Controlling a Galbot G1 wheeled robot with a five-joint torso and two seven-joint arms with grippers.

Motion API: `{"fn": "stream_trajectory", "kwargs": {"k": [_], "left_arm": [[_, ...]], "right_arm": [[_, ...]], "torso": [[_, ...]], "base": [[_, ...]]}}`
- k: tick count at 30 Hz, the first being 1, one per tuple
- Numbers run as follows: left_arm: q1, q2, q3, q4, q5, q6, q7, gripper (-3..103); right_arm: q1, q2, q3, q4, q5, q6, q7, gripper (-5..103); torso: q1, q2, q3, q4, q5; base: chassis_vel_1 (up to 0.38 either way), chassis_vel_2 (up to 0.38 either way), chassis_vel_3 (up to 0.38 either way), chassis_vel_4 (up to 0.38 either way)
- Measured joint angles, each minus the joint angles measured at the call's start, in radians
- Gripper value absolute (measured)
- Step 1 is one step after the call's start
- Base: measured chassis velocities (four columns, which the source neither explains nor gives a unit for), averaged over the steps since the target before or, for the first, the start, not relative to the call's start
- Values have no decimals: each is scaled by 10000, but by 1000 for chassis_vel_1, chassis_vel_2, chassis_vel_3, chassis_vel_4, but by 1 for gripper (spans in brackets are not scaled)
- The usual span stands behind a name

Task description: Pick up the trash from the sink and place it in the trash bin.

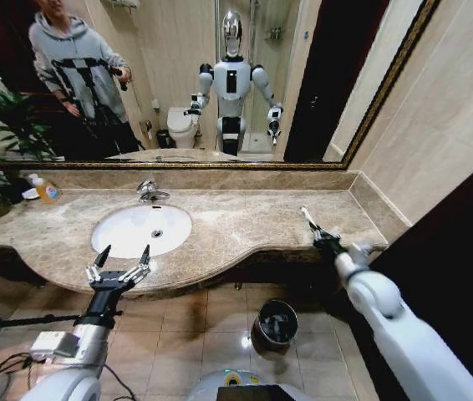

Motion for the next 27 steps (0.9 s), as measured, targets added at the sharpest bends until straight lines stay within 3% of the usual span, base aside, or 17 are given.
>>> {"fn": "stream_trajectory", "kwargs": {"k": [5,12,17,27], "left_arm": [[0,0,0,0,0,0,0,100],[0,1,0,0,0,0,0,100],[0,0,0,0,0,0,0,100],[0,0,0,0,0,0,0,100]], "right_arm": [[-771,806,312,611,-430,399,-234,0],[-2876,2291,677,1068,-1698,1982,-846,0],[-3505,3034,89,520,-2689,3343,-1124,0],[-3897,3606,-1012,-1336,-3958,5005,-1261,0]], "torso": [[3,0,1,7,2],[1,0,1,2,4],[3,0,2,4,3],[2,0,2,4,3]], "base": [[0,0,0,0],[0,0,0,0],[0,0,0,0],[0,0,0,0]]}}
